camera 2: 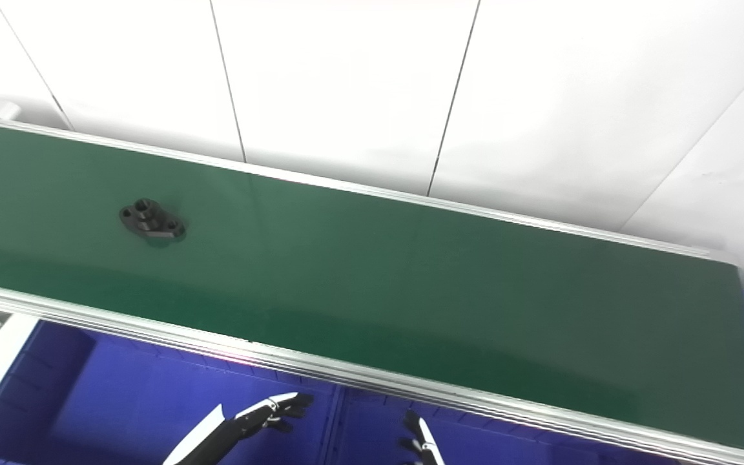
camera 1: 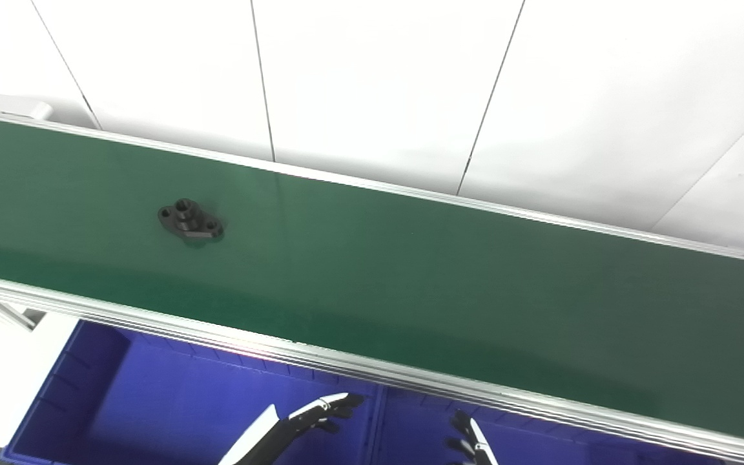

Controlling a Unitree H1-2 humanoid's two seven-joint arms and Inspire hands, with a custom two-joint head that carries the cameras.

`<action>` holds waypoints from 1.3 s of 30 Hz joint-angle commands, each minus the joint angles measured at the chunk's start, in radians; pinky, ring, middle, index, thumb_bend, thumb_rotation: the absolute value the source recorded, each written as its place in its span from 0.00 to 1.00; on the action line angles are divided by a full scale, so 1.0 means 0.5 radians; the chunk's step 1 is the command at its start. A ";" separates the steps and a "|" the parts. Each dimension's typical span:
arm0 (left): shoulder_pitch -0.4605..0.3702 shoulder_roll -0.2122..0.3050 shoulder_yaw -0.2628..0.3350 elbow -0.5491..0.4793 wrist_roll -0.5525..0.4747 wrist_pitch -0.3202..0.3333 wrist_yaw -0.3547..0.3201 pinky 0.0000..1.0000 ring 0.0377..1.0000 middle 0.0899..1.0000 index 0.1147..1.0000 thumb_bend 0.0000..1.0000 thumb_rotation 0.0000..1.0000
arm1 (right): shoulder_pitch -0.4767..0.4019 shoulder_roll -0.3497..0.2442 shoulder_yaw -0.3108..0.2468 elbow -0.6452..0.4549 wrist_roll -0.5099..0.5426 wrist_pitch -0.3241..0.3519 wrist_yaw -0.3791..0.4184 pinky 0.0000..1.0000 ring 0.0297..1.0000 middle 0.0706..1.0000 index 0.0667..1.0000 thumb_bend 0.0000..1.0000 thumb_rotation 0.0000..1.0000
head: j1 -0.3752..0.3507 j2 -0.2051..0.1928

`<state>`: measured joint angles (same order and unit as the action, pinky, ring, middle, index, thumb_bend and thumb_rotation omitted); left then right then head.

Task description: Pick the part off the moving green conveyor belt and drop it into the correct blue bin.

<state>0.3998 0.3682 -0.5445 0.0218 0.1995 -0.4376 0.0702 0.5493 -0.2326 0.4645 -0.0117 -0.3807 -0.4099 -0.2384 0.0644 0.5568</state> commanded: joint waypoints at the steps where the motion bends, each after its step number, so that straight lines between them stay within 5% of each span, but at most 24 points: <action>1: -0.013 0.024 -0.028 -0.016 -0.016 -0.065 0.062 0.73 0.82 0.87 0.84 0.87 0.56 | 0.009 -0.023 0.035 -0.088 0.026 -0.120 -0.081 0.80 0.92 0.96 0.98 0.65 0.46 | 0.002 -0.023; 12: -0.063 0.034 -0.085 0.041 -0.004 -0.065 0.132 0.72 0.81 0.86 0.83 0.88 0.59 | -0.003 0.045 -0.022 -0.393 0.107 -0.118 -0.123 0.92 0.93 0.96 0.97 0.64 0.49 | 0.027 -0.089; 16: -0.078 0.029 -0.106 0.059 0.006 -0.065 0.177 0.71 0.80 0.85 0.82 0.87 0.58 | -0.130 0.078 -0.098 -0.564 0.231 -0.113 -0.072 0.64 0.76 0.84 0.93 0.74 0.52 | 0.020 -0.097; 26: -0.121 0.040 -0.132 0.093 -0.018 -0.065 0.180 0.72 0.80 0.85 0.82 0.88 0.58 | -0.411 0.127 -0.378 -0.882 0.391 0.111 0.209 0.68 0.78 0.84 0.93 0.77 0.47 | -0.028 -0.102; 30: -0.134 0.038 -0.134 0.104 -0.024 -0.065 0.186 0.71 0.80 0.85 0.82 0.88 0.58 | -0.605 0.044 -0.462 -0.975 0.378 0.388 0.424 0.72 0.81 0.86 0.89 0.78 0.56 | -0.073 -0.095; 39: -0.159 0.048 -0.171 0.112 -0.002 -0.065 0.234 0.71 0.80 0.85 0.82 0.88 0.59 | -0.967 0.011 -0.478 -1.083 0.232 0.953 0.746 0.72 0.82 0.86 0.89 0.87 0.51 | -0.131 -0.077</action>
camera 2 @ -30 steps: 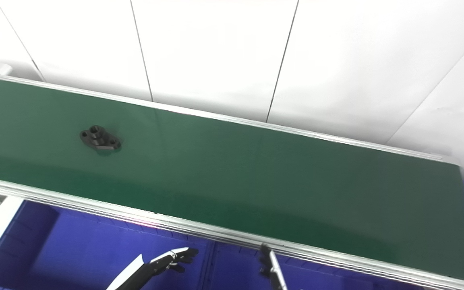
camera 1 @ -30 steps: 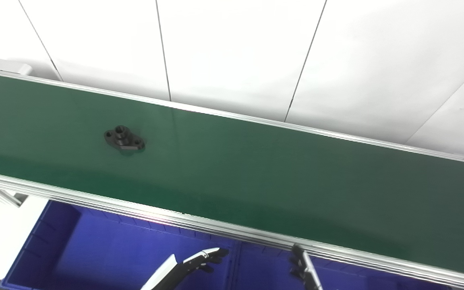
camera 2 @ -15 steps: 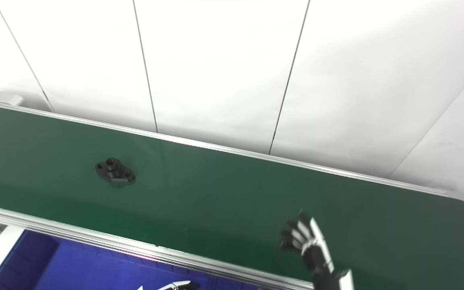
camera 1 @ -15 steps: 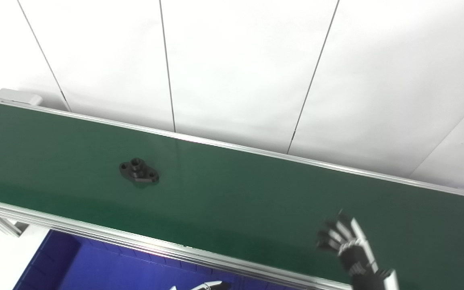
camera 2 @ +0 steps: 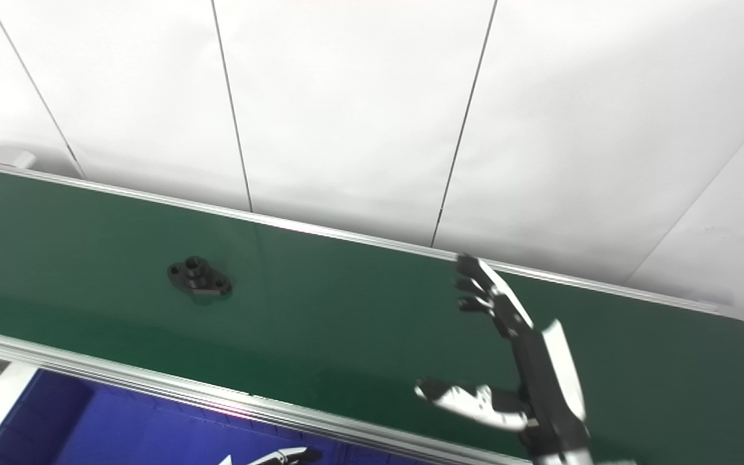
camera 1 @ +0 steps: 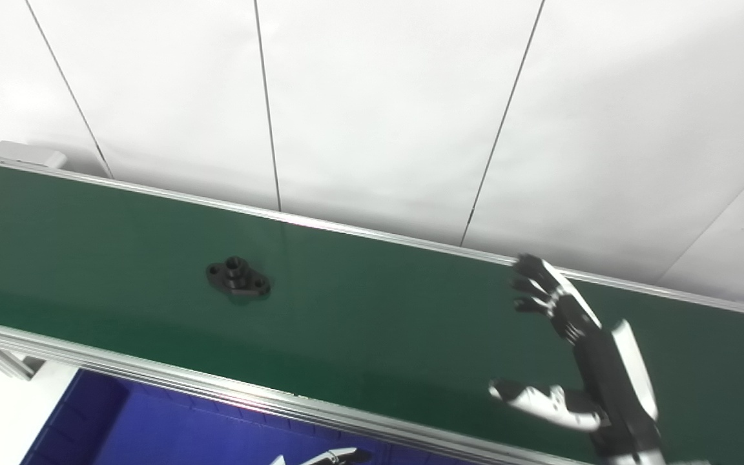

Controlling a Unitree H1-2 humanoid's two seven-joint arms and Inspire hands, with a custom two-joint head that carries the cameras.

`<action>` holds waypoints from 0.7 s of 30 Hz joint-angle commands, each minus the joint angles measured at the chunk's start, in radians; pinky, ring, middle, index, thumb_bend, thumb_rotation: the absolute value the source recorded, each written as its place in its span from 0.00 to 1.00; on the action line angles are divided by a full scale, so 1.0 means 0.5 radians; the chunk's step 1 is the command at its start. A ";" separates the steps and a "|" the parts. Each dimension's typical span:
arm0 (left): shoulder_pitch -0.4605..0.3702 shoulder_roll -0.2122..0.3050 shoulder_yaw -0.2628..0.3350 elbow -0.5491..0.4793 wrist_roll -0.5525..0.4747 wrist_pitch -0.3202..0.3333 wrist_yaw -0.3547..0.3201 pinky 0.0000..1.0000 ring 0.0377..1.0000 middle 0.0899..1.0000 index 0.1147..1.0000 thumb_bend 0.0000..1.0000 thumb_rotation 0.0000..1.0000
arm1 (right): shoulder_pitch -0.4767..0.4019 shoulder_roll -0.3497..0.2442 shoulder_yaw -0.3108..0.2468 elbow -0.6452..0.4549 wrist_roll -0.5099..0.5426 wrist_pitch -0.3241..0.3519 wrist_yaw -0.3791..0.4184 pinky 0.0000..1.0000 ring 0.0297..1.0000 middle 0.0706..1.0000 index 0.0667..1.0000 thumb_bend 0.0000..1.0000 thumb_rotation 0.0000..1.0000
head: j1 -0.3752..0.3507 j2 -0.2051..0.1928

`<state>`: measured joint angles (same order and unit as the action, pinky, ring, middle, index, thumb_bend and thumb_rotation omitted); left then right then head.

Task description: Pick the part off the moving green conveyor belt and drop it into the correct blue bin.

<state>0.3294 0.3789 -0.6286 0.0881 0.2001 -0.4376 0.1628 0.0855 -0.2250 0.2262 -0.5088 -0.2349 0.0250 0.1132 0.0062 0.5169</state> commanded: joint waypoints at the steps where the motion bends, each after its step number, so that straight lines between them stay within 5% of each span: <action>1: -0.021 0.030 -0.008 -0.018 -0.005 -0.065 0.051 0.71 0.80 0.85 0.82 0.88 0.59 | -0.072 -0.003 0.009 -0.103 -0.101 0.132 0.076 0.72 0.82 0.85 0.89 0.87 0.50 | -0.026 0.005; 9: -0.018 0.072 -0.003 -0.040 -0.014 -0.065 0.052 0.71 0.81 0.86 0.82 0.87 0.58 | -0.252 0.076 0.098 -0.141 -0.296 0.393 0.252 0.72 0.79 0.83 0.89 0.82 0.40 | -0.274 0.046; 21: -0.049 0.129 -0.003 -0.019 -0.020 -0.065 0.069 0.72 0.82 0.87 0.83 0.88 0.60 | -0.545 0.200 0.245 0.205 -0.710 0.433 0.296 0.73 0.80 0.86 0.91 0.81 0.42 | -0.539 0.075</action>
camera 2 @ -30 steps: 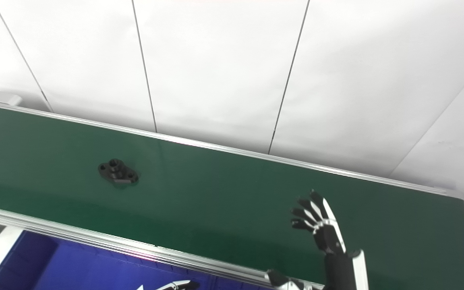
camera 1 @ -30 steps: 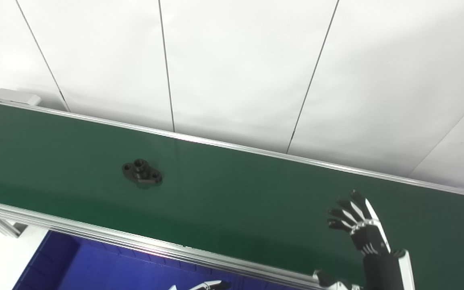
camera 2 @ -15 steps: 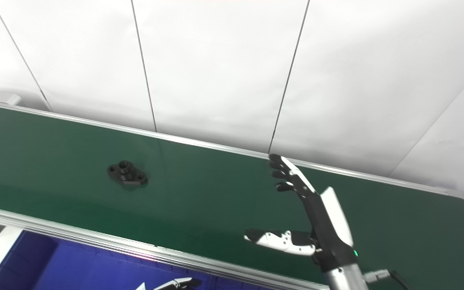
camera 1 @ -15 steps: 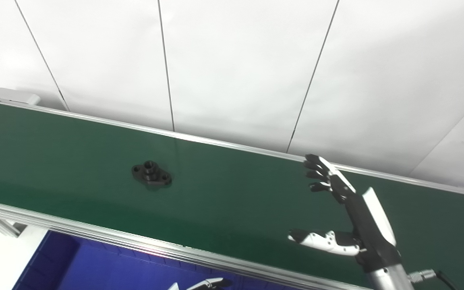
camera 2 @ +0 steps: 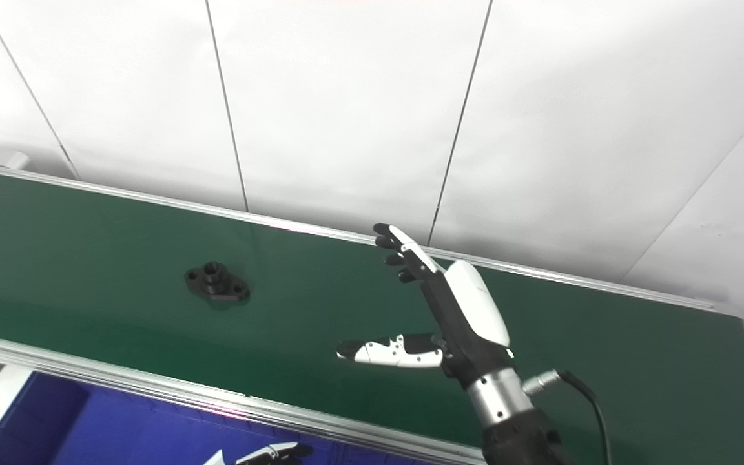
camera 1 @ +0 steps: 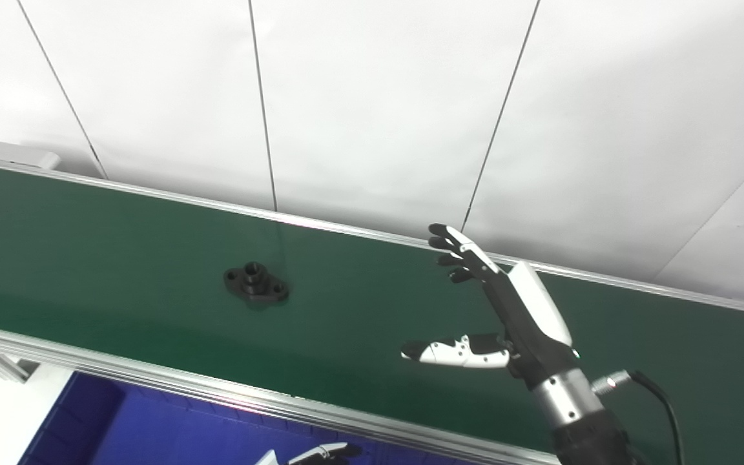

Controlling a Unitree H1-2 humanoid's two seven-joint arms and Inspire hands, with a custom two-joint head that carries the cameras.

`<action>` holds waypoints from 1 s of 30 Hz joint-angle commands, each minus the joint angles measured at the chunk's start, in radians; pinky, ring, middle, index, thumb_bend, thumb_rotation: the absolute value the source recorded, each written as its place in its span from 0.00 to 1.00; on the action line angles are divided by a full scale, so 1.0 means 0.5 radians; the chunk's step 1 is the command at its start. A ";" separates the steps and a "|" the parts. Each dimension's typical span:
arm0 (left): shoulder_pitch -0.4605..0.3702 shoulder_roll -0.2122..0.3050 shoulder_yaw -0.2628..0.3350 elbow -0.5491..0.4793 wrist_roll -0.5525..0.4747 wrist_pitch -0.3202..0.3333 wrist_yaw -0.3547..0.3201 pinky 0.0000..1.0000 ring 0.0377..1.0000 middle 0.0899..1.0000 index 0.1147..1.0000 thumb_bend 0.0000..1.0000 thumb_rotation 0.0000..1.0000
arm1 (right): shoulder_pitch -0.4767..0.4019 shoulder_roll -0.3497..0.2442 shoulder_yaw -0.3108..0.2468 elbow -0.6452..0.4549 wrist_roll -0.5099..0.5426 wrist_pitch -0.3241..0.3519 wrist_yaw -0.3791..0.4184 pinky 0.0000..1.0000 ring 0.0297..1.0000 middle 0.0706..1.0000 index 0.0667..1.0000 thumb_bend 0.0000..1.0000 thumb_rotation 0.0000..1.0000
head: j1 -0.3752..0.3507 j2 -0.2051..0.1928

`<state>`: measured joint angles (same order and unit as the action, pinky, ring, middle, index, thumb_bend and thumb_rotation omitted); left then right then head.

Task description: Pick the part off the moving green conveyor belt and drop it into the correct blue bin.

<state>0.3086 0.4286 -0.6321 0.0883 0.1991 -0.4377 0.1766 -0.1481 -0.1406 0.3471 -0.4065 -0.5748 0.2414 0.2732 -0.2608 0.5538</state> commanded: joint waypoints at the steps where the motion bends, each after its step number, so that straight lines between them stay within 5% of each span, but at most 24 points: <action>1: -0.007 0.034 0.004 -0.020 -0.016 -0.065 0.045 0.72 0.82 0.87 0.83 0.88 0.60 | -0.110 0.037 0.010 0.050 -0.046 -0.008 -0.023 0.73 0.80 0.85 0.91 0.81 0.42 | -0.026 0.012; 13: -0.032 0.038 -0.002 -0.001 -0.017 -0.065 0.047 0.75 0.84 0.89 0.86 0.91 0.62 | -0.479 0.047 0.054 0.364 -0.170 0.067 0.105 0.74 0.83 0.86 0.91 0.85 0.46 | -0.009 0.051; 30: -0.048 -0.011 -0.016 0.004 0.002 -0.064 0.052 0.75 0.84 0.88 0.85 0.89 0.60 | -0.866 0.068 0.259 0.863 -0.288 -0.043 0.139 0.75 0.81 0.84 0.88 0.85 0.47 | 0.090 0.078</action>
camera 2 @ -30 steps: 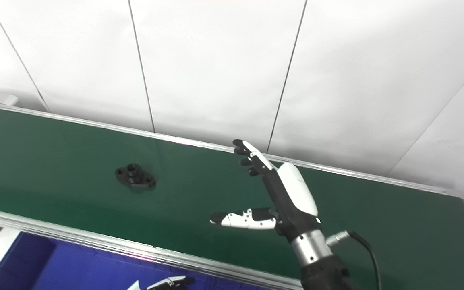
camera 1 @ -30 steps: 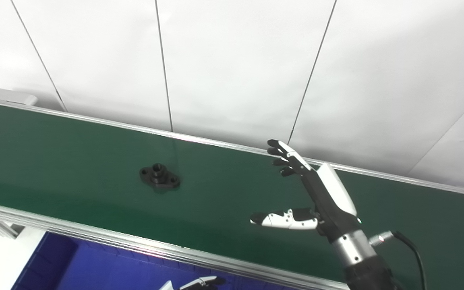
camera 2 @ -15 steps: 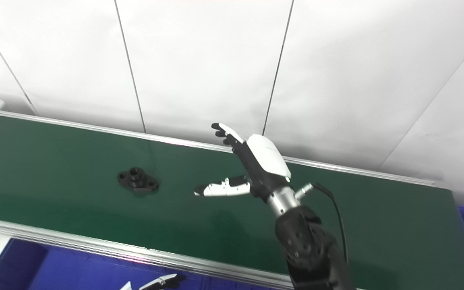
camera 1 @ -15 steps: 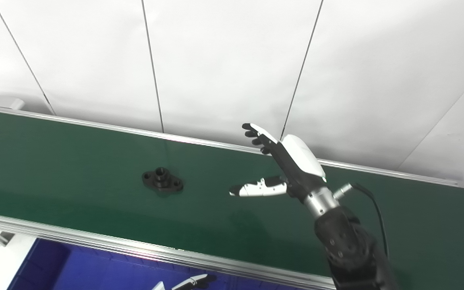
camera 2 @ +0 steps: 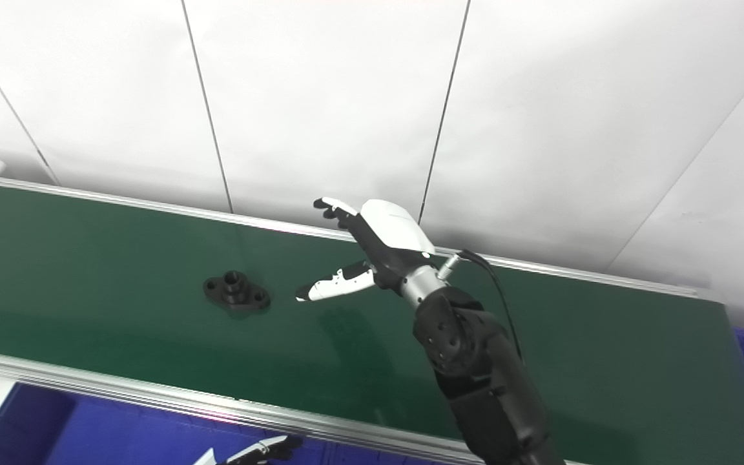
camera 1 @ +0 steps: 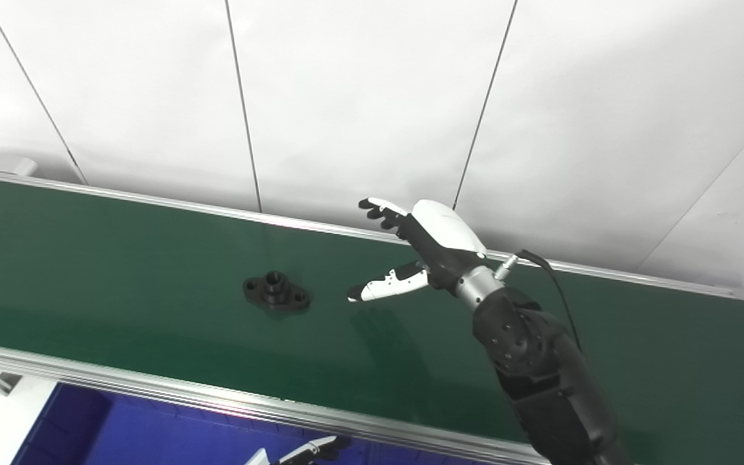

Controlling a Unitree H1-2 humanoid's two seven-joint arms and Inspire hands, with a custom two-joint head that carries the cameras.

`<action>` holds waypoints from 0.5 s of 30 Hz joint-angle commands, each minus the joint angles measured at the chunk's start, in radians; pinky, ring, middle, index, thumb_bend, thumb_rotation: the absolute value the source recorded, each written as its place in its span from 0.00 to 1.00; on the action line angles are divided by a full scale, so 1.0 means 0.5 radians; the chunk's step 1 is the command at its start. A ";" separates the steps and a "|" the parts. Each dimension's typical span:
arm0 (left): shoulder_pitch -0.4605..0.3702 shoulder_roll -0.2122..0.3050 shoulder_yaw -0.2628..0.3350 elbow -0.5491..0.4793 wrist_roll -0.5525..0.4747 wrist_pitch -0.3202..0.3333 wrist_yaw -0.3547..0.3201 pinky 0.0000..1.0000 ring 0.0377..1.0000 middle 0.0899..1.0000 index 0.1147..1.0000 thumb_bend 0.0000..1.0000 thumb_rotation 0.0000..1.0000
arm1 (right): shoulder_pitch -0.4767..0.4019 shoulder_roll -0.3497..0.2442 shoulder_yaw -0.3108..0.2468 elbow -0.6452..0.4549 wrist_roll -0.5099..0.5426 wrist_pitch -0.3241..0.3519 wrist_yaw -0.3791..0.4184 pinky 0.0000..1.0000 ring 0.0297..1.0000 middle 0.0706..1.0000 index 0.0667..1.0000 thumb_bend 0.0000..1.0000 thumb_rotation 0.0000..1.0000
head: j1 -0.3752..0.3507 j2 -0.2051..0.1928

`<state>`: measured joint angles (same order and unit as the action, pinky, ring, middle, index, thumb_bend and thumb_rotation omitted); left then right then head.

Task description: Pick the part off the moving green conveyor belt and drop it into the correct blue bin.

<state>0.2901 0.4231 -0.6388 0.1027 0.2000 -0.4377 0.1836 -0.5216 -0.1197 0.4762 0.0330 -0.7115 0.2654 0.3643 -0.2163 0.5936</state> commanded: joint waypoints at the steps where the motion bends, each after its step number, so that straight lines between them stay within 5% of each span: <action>1: -0.010 -0.001 -0.002 -0.025 0.003 -0.064 0.035 0.75 0.84 0.89 0.85 0.88 0.60 | -0.140 0.032 0.013 0.013 -0.017 -0.084 -0.038 0.76 0.82 0.84 0.89 0.85 0.47 | 0.004 0.002; 15: 0.000 -0.009 0.000 -0.053 0.023 -0.064 0.028 0.74 0.83 0.88 0.86 0.90 0.62 | -0.378 0.106 0.184 0.328 -0.059 -0.048 0.023 0.75 0.82 0.85 0.88 0.86 0.46 | 0.047 0.036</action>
<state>0.2873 0.4111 -0.6391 0.0998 0.2044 -0.4377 0.1841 -0.6547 -0.0818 0.5668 0.2102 -0.7316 0.2649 0.3791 -0.1933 0.6120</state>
